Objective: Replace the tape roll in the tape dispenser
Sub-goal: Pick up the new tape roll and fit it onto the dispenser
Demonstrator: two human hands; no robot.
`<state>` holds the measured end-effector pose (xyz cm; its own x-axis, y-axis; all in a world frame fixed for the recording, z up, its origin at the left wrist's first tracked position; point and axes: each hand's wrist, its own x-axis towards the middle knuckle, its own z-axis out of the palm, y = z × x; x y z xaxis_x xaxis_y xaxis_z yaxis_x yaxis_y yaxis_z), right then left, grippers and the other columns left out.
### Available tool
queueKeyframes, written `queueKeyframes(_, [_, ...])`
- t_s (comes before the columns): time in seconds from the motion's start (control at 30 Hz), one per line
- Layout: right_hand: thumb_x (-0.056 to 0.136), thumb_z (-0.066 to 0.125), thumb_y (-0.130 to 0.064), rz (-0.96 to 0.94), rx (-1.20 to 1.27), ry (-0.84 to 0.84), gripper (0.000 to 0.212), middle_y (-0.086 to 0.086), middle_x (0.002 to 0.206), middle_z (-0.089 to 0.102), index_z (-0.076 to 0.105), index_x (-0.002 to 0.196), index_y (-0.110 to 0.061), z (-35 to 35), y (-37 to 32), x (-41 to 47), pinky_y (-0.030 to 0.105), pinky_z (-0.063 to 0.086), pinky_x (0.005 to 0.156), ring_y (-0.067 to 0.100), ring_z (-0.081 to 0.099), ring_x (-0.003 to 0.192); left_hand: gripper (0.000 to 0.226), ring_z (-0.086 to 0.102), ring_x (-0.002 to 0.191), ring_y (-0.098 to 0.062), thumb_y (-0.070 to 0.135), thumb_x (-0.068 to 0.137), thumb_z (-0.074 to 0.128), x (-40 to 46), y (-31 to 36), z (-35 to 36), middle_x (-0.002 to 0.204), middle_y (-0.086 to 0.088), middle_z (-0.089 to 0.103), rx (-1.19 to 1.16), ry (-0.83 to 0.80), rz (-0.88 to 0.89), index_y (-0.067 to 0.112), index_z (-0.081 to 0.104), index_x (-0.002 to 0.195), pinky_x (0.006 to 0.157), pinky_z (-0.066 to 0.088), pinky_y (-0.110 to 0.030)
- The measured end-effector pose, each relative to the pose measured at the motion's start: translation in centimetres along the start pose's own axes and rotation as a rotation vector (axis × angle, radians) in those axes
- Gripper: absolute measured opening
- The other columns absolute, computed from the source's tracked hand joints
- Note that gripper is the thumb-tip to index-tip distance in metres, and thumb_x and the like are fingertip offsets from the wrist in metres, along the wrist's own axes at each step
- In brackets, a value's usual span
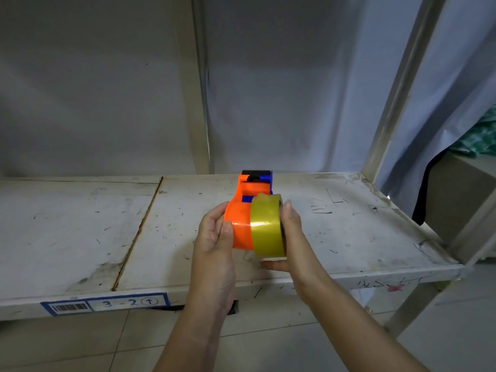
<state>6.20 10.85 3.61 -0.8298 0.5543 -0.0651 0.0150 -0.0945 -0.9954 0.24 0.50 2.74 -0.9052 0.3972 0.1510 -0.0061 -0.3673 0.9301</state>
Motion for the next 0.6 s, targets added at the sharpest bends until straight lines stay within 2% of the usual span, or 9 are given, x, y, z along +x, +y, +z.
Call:
queueKeyframes(0.07, [0.073,0.045,-0.077,-0.085,-0.059,-0.020,0.048,-0.001,0.127,0.050,0.045,0.108,-0.045,0.4,0.2,-0.3,0.036,0.056,0.081,0.014,0.057,0.112,0.026,0.060,0.110,-0.019,0.024,0.095,0.045,-0.1,0.2,0.2,0.114,0.003,0.064,-0.002,0.010,0.015,0.029,0.055,0.118,0.082,0.048,-0.030])
queueKeyframes(0.13, [0.065,0.053,-0.070,-0.141,-0.098,-0.029,0.051,0.000,0.129,0.049,0.047,0.108,-0.043,0.6,0.7,-0.3,0.040,0.051,0.093,0.008,0.057,0.112,0.024,0.062,0.108,-0.019,0.022,0.095,0.045,-0.3,0.4,0.4,0.110,0.004,0.068,-0.038,0.012,0.003,0.028,0.058,0.114,0.082,0.049,-0.029])
queueKeyframes(0.23, [0.064,0.051,-0.064,-0.118,-0.039,-0.019,0.050,-0.004,0.120,0.058,0.049,0.109,-0.042,1.0,1.2,-0.3,0.041,0.050,0.093,0.009,0.061,0.105,0.026,0.063,0.107,-0.020,0.020,0.096,0.042,-0.9,0.5,1.0,0.107,0.001,0.070,-0.105,0.029,-0.026,0.025,0.064,0.109,0.085,0.049,-0.032])
queueKeyframes(0.3, [0.067,0.049,-0.062,-0.118,0.017,-0.004,0.044,-0.010,0.114,0.062,0.050,0.109,-0.047,1.4,1.4,-0.3,0.045,0.049,0.096,0.011,0.062,0.106,0.031,0.065,0.105,-0.017,0.036,0.092,0.041,-1.3,0.6,1.5,0.108,0.000,0.071,-0.123,0.030,-0.023,0.025,0.066,0.108,0.082,0.051,-0.029])
queueKeyframes(0.37, [0.070,0.047,-0.063,-0.141,0.019,0.028,0.042,-0.011,0.114,0.063,0.050,0.109,-0.048,1.9,1.7,-0.3,0.048,0.047,0.099,0.012,0.060,0.110,0.050,0.065,0.104,-0.015,0.054,0.082,0.035,-1.6,0.7,1.9,0.109,-0.001,0.071,-0.142,0.007,-0.012,0.024,0.065,0.109,0.078,0.051,-0.024])
queueKeyframes(0.5, [0.070,0.048,-0.070,-0.149,-0.001,0.029,0.063,-0.009,0.120,0.062,0.039,0.126,-0.043,2.4,2.3,-0.5,0.047,0.046,0.101,0.012,0.060,0.112,0.060,0.062,0.111,-0.016,0.059,0.080,0.024,-1.9,0.6,2.4,0.117,-0.001,0.068,-0.107,0.001,-0.011,0.024,0.062,0.112,0.092,0.046,-0.030])
queueKeyframes(0.53, [0.069,0.048,-0.071,-0.141,0.002,0.020,0.067,-0.010,0.120,0.062,0.036,0.129,-0.043,2.4,2.3,-0.5,0.046,0.046,0.101,0.012,0.060,0.113,0.060,0.062,0.110,-0.015,0.060,0.080,0.024,-1.9,0.5,2.4,0.117,-0.001,0.068,-0.087,-0.004,-0.009,0.025,0.061,0.112,0.093,0.047,-0.030])
queueKeyframes(0.6, [0.067,0.052,-0.072,-0.116,0.026,0.007,0.071,-0.012,0.119,0.062,0.035,0.129,-0.043,2.3,2.5,-0.5,0.046,0.046,0.101,0.011,0.060,0.113,0.055,0.064,0.103,-0.011,0.059,0.081,0.028,-1.9,0.5,2.3,0.112,0.002,0.069,-0.038,-0.024,-0.010,0.027,0.060,0.112,0.082,0.051,-0.023])
